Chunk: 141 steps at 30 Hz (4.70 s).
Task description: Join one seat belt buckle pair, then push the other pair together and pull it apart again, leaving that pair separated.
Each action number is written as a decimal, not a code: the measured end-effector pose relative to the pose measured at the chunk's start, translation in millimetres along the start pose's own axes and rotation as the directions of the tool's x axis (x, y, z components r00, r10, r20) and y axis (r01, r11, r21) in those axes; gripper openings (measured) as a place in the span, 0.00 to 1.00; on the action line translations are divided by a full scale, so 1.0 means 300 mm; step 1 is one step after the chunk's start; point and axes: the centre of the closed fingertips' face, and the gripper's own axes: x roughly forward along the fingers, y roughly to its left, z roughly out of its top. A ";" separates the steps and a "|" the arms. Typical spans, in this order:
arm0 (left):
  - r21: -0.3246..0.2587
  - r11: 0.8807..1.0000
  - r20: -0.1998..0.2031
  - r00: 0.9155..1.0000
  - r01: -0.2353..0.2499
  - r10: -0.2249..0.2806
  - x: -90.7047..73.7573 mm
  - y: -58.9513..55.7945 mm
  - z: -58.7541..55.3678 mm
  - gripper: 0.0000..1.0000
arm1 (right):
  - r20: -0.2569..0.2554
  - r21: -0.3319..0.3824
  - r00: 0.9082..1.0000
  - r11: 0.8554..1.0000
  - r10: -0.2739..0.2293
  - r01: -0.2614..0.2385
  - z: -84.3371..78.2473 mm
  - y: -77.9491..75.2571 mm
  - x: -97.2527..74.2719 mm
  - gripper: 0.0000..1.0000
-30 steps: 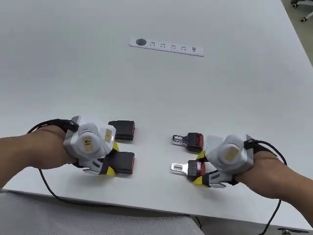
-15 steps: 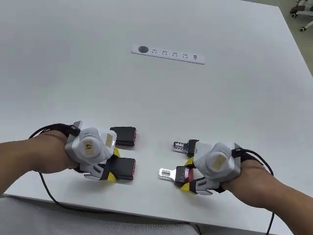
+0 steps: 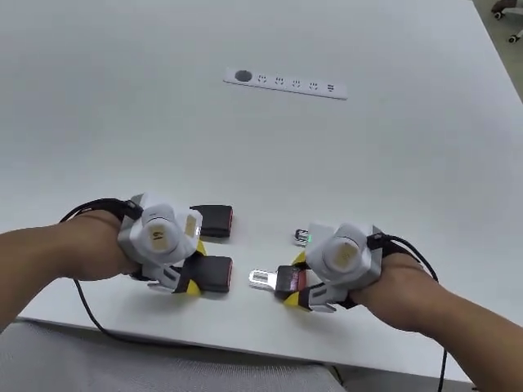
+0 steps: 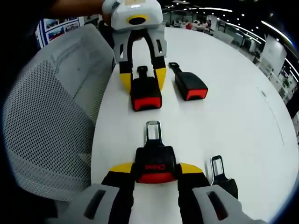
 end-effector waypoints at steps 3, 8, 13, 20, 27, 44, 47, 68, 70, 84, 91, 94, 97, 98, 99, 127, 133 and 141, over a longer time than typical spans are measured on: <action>0.001 1.000 -0.004 1.000 0.002 -0.002 0.000 0.002 0.000 0.34 | -0.001 -0.005 1.000 1.000 0.003 -0.003 0.020 0.012 0.009 0.32; 0.002 1.000 -0.007 1.000 0.002 -0.002 0.000 0.002 -0.001 0.34 | -0.003 -0.023 1.000 1.000 0.006 -0.006 0.049 0.028 0.026 0.32; 0.001 1.000 -0.008 1.000 -0.005 0.005 -0.001 0.002 0.000 0.34 | -0.009 -0.021 1.000 1.000 0.004 -0.004 0.069 0.030 0.039 0.32; 0.000 1.000 -0.010 1.000 -0.010 0.010 -0.002 0.002 0.000 0.34 | -0.011 -0.032 1.000 0.999 0.005 -0.006 0.083 0.038 0.047 0.32; 0.001 1.000 -0.013 1.000 -0.010 0.010 -0.003 0.000 0.000 0.34 | 0.004 -0.042 1.000 0.999 0.006 -0.006 0.100 0.040 0.053 0.32; 0.018 1.000 -0.005 1.000 0.010 -0.009 0.003 0.003 0.002 0.34 | 0.063 -0.042 0.998 0.999 0.007 -0.004 0.127 0.042 0.074 0.31; 0.023 1.000 -0.001 1.000 0.013 -0.013 0.002 0.007 0.000 0.34 | 0.060 -0.048 0.998 0.999 0.008 -0.005 0.133 0.044 0.077 0.31; 0.013 1.000 0.031 1.000 -0.001 0.001 -0.004 0.008 -0.001 0.33 | 0.074 -0.051 0.997 0.999 -0.009 0.013 0.204 0.059 0.112 0.30; 0.012 1.000 0.037 0.999 -0.004 0.004 -0.003 0.008 0.003 0.33 | 0.078 -0.065 0.997 0.998 -0.005 0.010 0.209 0.068 0.106 0.30; 0.000 1.000 0.064 0.998 -0.011 0.011 -0.007 0.004 0.003 0.33 | 0.084 -0.096 0.996 0.995 0.002 0.006 0.183 0.065 0.081 0.30; -0.003 1.000 0.077 0.997 -0.008 0.008 -0.009 0.005 0.003 0.33 | 0.079 -0.097 0.997 0.995 -0.003 0.011 0.174 0.061 0.084 0.30; -0.002 1.000 0.076 0.997 -0.005 0.005 -0.008 0.005 0.001 0.33 | 0.074 -0.096 0.997 0.995 -0.009 0.016 0.167 0.060 0.084 0.30; -0.004 1.000 0.076 0.997 -0.004 0.004 -0.007 0.006 0.001 0.33 | 0.070 -0.092 0.998 0.996 -0.011 0.017 0.163 0.056 0.082 0.30; -0.003 1.000 0.075 0.997 -0.003 0.003 -0.006 0.007 0.000 0.33 | 0.069 -0.091 0.998 0.996 -0.010 0.017 0.160 0.055 0.081 0.30; -0.002 1.000 0.074 0.997 -0.003 0.003 -0.006 0.007 0.000 0.33 | 0.067 -0.090 0.998 0.996 -0.010 0.016 0.163 0.052 0.087 0.30; 0.008 1.000 0.044 0.999 -0.007 0.007 -0.003 0.010 -0.008 0.34 | 0.038 -0.086 0.999 0.996 -0.020 0.023 0.166 0.050 0.092 0.32; -0.001 1.000 0.035 0.999 -0.006 0.006 -0.001 0.005 -0.005 0.35 | 0.035 -0.083 0.999 0.996 -0.023 0.026 0.166 0.051 0.094 0.32; 0.002 1.000 0.002 1.000 -0.016 0.016 -0.005 0.010 -0.007 0.35 | 0.053 -0.065 0.998 0.997 -0.039 0.042 0.173 0.052 0.083 0.33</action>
